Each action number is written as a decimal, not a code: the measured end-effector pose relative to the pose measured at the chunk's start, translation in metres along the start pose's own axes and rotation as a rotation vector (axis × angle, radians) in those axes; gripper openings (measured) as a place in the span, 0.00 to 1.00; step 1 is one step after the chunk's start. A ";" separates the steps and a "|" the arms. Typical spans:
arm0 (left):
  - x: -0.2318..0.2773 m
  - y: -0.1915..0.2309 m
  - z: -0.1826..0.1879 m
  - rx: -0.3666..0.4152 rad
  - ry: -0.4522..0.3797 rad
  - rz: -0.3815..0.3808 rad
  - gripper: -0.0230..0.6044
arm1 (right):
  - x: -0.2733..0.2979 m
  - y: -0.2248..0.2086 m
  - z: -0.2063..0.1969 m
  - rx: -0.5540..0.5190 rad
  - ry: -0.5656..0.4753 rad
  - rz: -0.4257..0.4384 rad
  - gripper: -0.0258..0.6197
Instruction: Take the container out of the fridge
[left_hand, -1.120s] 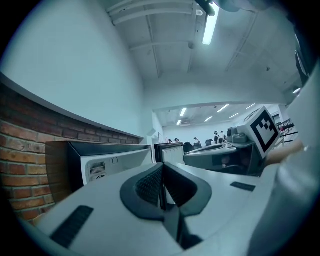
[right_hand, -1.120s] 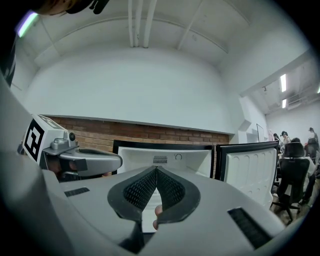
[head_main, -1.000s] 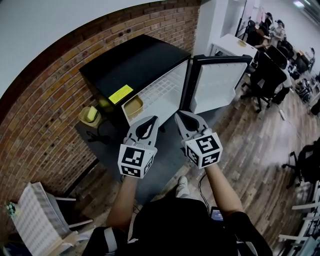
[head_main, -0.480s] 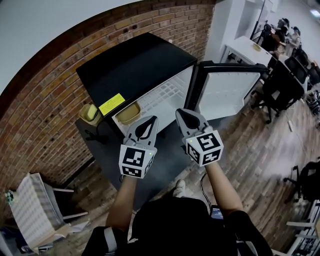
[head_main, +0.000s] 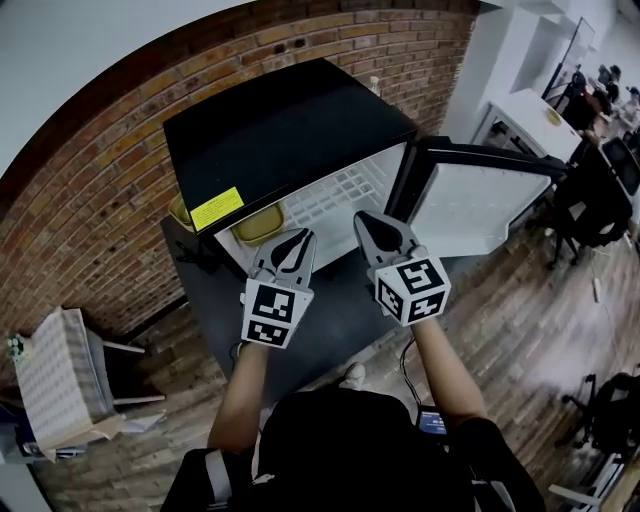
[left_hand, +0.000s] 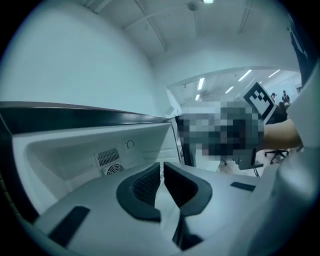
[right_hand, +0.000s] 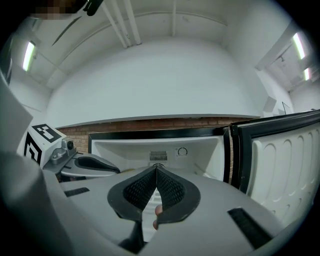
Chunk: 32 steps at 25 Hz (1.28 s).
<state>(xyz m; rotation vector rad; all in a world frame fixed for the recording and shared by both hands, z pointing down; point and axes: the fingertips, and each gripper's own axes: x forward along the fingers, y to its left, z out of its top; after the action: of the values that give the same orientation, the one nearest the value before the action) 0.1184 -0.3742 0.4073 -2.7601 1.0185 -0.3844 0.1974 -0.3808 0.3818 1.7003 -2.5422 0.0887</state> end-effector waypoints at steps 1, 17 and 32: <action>0.003 0.003 -0.002 0.011 0.022 0.010 0.06 | 0.003 -0.002 -0.001 0.002 0.000 0.011 0.10; 0.042 0.020 -0.055 0.423 0.449 0.029 0.22 | 0.048 -0.011 -0.009 0.026 0.005 0.174 0.10; 0.059 0.052 -0.109 0.602 0.728 0.047 0.30 | 0.059 -0.021 -0.015 0.040 0.011 0.209 0.10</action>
<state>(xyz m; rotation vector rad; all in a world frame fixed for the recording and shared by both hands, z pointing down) 0.0978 -0.4598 0.5088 -2.0549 0.8766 -1.4773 0.1949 -0.4411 0.4030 1.4365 -2.7185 0.1627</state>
